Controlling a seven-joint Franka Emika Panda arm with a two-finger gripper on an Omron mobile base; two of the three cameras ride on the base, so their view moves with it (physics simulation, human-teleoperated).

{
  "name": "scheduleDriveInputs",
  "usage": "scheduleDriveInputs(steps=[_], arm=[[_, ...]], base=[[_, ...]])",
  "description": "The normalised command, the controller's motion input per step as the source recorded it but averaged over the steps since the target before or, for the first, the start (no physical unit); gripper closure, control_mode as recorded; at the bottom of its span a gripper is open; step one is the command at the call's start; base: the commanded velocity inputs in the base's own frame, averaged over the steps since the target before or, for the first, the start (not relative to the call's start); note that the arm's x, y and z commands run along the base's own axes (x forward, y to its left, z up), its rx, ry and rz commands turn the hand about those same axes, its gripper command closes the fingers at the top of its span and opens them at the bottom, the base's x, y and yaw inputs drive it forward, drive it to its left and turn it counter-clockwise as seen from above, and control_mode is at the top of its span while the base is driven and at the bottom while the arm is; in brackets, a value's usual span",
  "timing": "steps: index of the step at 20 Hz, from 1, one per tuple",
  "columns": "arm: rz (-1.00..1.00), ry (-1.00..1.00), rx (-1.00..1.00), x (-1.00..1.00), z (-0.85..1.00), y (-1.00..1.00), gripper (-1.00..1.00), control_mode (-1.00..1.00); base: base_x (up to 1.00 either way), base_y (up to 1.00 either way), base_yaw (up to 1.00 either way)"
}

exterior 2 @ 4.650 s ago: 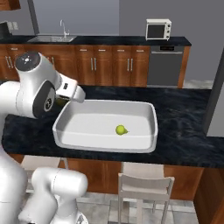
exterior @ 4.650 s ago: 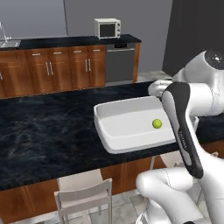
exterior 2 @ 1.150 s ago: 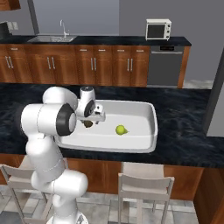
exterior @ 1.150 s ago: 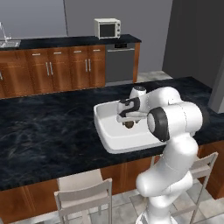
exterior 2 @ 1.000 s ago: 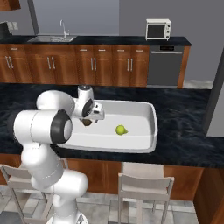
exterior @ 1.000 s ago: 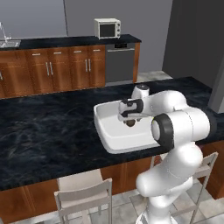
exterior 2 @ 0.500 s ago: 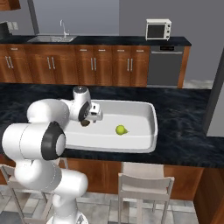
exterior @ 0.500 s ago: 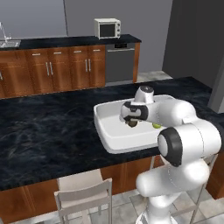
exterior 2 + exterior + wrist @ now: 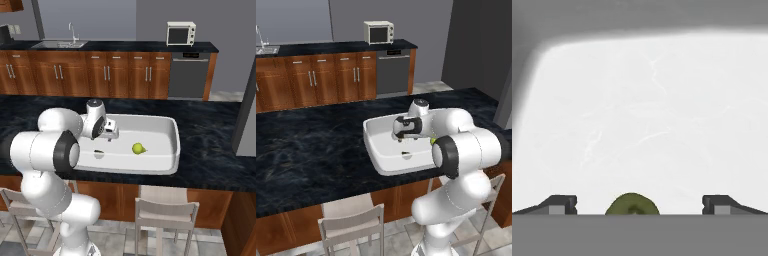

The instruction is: Place the cold items (kiwi and pear) from the fridge in one tupperware on the dining counter. Place the warm items (hot dog and kebab skewer) in the stove area in another tupperware.

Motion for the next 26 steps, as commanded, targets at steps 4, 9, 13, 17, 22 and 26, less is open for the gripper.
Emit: scheduleDriveInputs(steps=[4,9,13,17,22,26], arm=[[0.0,-0.01,0.03,0.09,-0.21,-0.05,-1.0,-1.0],[0.0,-0.15,0.06,-0.56,0.51,-0.04,-1.0,-1.0],[0.0,-0.21,0.07,-0.99,0.79,-0.01,-1.0,-1.0],[0.0,-0.12,0.03,-1.0,0.79,0.12,-1.0,-1.0],[0.0,-0.02,0.0,-1.0,0.82,0.28,-1.0,-1.0],[0.0,-0.01,0.0,-0.96,0.86,0.33,-1.0,-1.0]], base=[[0.0,0.0,0.0],[0.0,0.0,0.0],[0.0,0.0,0.0],[0.0,0.0,0.0],[0.0,0.0,0.0],[0.0,0.0,0.0]])
